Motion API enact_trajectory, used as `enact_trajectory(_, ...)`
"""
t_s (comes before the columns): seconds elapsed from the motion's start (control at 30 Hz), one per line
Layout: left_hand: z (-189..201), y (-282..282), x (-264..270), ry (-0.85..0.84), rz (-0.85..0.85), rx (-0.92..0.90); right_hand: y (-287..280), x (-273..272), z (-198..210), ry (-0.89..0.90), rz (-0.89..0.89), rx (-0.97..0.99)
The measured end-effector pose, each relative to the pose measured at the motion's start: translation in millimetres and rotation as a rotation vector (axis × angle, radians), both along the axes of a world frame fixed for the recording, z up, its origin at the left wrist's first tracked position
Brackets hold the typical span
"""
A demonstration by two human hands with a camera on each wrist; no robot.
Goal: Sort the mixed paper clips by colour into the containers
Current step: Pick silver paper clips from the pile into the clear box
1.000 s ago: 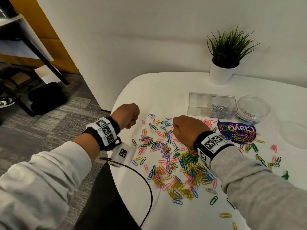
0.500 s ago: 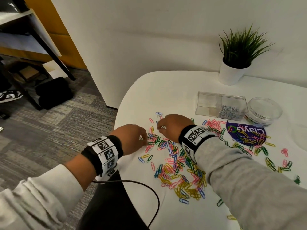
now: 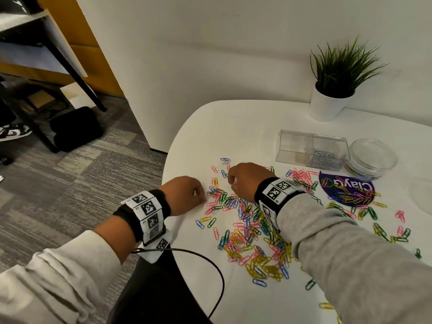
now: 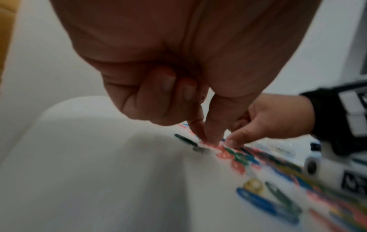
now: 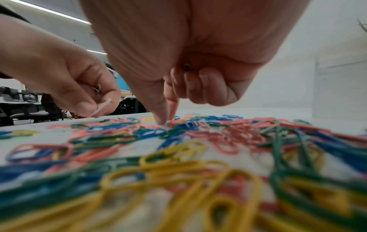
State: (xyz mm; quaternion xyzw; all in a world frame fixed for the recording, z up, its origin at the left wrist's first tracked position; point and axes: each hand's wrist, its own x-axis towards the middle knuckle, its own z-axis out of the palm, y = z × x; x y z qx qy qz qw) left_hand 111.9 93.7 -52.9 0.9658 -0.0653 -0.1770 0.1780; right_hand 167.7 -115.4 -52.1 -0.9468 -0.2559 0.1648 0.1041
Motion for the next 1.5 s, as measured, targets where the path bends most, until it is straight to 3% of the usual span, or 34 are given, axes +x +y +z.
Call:
enact_trajectory(0.17,3.5,15.0,4.3,0.27,0.321,-0.421,-0.2,-2.0,3.3,-0.01,0.029,-0.061)
enact_trajectory(0.27,8.4,16.8,2.9,0.272,0.375,-0.432,-2.9,-7.7,11.4,-0.02,0.003,-0.037)
enact_trajectory(0.37,12.0,11.7,0.3,0.166,0.308,-0.322,-18.9,-13.5,22.1,-0.024,-0.098,0.15)
enact_trajectory(0.47,9.6,8.6,1.2,0.176,0.459,-0.565,-54.4,-6.2,31.7,-0.105,-0.225,0.315)
enact_trajectory(0.6,12.1,-2.7,4.5,0.264,0.565,-0.808,-129.1,17.0,50.8,-0.208,-0.57,0.575)
enact_trajectory(0.73,17.5,-29.1,19.7,0.326,0.548,-0.918,-181.8,44.4,59.9,-0.32,-0.587,0.265)
enact_trajectory(0.83,29.6,-65.2,40.2,0.318,0.517,-0.98,-195.2,52.2,55.8,-0.214,-0.492,0.056)
enact_trajectory(0.93,45.4,-114.1,62.8,0.33,0.514,-1.032,-207.3,36.3,56.9,-0.24,-0.438,0.052)
enact_trajectory(1.0,56.6,-148.3,76.3,0.338,0.468,-0.971,-218.0,13.5,59.8,-0.299,-0.453,0.17)
enact_trajectory(1.1,65.5,-194.2,97.1,0.268,0.269,-0.792,-240.0,-29.1,54.2,-0.278,-0.467,0.181)
enact_trajectory(1.23,65.9,-248.1,122.5,-0.088,-0.16,-0.301,-278.0,-78.9,28.9,-0.124,-0.47,-0.063)
enact_trajectory(1.33,64.1,-285.5,133.9,-0.168,-0.232,-0.172,-289.7,-100.7,15.4,-0.042,-0.567,-0.089)
enact_trajectory(1.5,53.1,-320.1,143.3,-0.096,-0.315,-0.046,-288.7,-110.8,-4.3,-0.119,-0.64,0.021)
